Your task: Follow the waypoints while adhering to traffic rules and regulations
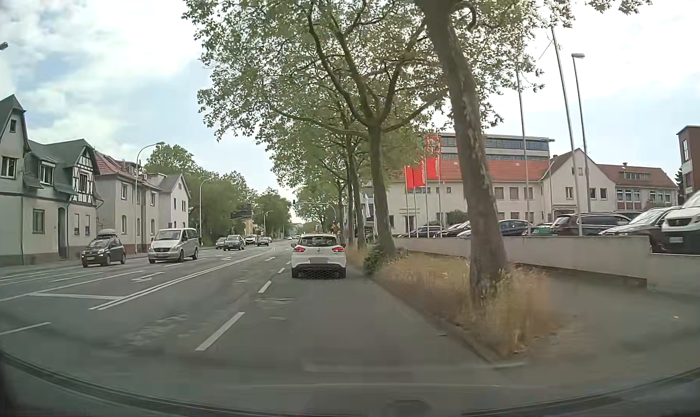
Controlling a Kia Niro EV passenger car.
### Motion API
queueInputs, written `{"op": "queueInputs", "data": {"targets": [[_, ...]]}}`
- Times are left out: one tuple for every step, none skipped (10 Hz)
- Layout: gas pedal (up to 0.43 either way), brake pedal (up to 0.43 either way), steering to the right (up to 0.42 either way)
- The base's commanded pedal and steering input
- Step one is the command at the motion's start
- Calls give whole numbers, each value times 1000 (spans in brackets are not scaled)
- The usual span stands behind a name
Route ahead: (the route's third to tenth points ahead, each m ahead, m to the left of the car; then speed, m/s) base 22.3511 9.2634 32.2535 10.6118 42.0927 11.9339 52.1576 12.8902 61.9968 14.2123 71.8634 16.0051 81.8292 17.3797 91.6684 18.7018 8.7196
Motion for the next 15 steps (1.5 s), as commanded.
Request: {"op": "queueInputs", "data": {"targets": [[98,18,-62],[98,18,-61],[98,18,-58],[98,18,-55],[98,18,-51],[79,18,-48],[67,18,-44],[59,18,-41],[59,18,-36],[59,18,-32],[59,18,-28],[59,18,-24],[59,18,-21],[59,18,-19],[59,18,-17]]}}
